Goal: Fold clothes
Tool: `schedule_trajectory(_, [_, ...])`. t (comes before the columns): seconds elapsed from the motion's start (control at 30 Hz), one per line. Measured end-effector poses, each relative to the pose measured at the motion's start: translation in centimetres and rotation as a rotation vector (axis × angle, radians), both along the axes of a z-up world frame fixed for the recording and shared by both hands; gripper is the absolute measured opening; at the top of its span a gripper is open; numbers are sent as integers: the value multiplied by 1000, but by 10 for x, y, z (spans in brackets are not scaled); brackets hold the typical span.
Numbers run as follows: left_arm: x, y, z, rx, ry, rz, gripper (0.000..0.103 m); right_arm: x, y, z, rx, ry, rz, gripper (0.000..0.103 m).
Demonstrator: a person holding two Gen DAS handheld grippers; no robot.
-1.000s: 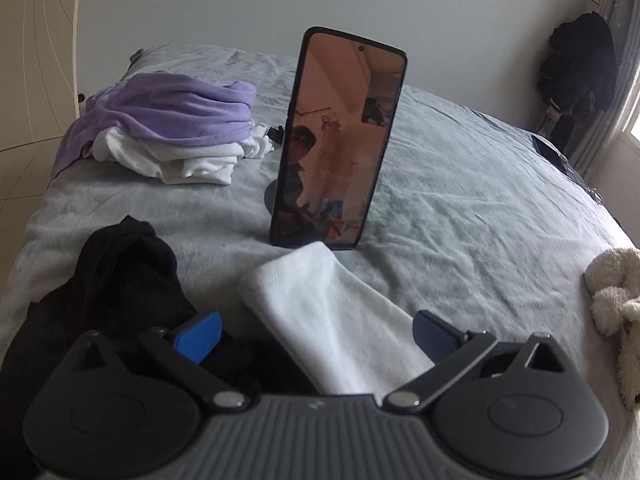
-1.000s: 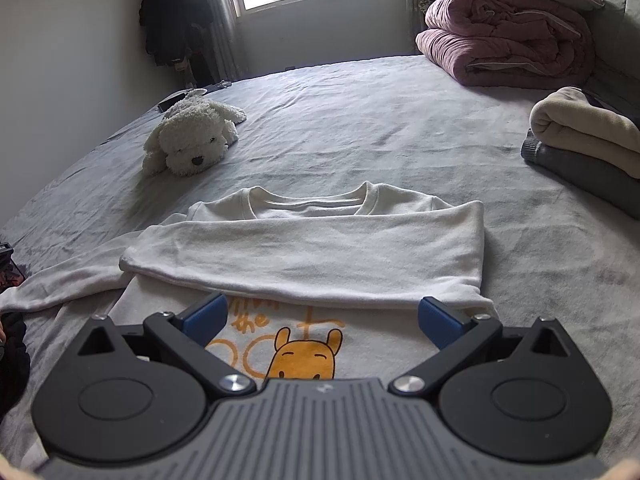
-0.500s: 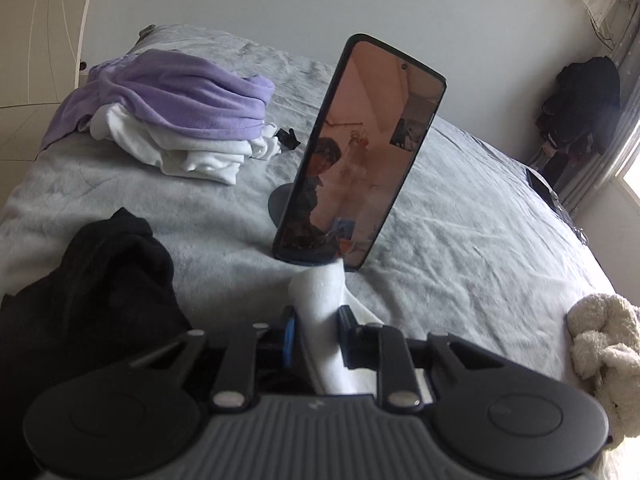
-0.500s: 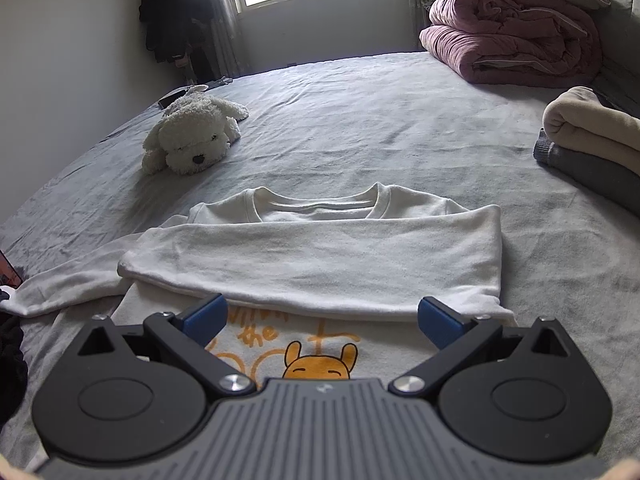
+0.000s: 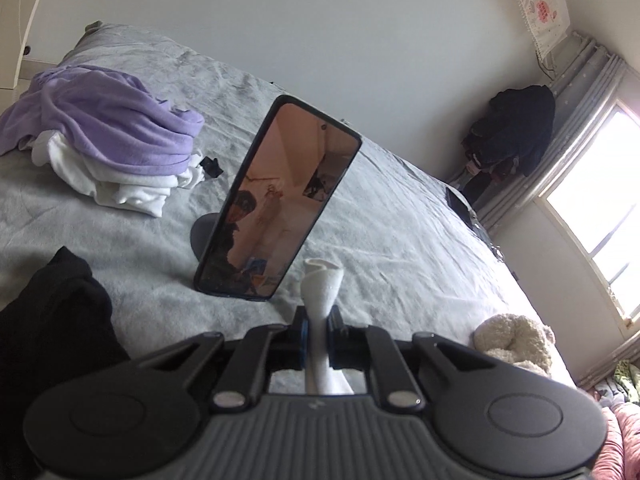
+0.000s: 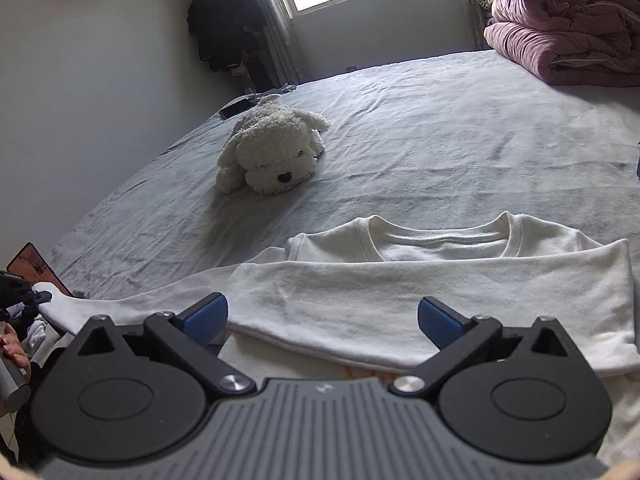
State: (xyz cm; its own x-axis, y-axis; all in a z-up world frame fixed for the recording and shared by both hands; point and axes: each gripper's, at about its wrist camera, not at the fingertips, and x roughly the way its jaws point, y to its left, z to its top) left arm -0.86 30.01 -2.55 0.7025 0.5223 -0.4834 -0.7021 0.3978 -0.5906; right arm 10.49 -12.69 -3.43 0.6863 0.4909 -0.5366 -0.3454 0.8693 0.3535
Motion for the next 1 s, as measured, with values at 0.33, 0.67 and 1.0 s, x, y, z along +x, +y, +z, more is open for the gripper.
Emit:
schedule_trajectory(0.33, [0, -18, 25, 46, -203, -121, 8, 34, 33, -30, 256, 222, 21, 44])
schedule_trajectory(0.67, [5, -44, 48, 82, -358, -267, 8, 61, 66, -60, 354, 352, 38, 18])
schedule_trajectory(1.0, [44, -111, 62, 46, -437, -526, 8, 67, 51, -65, 426, 379, 70, 20])
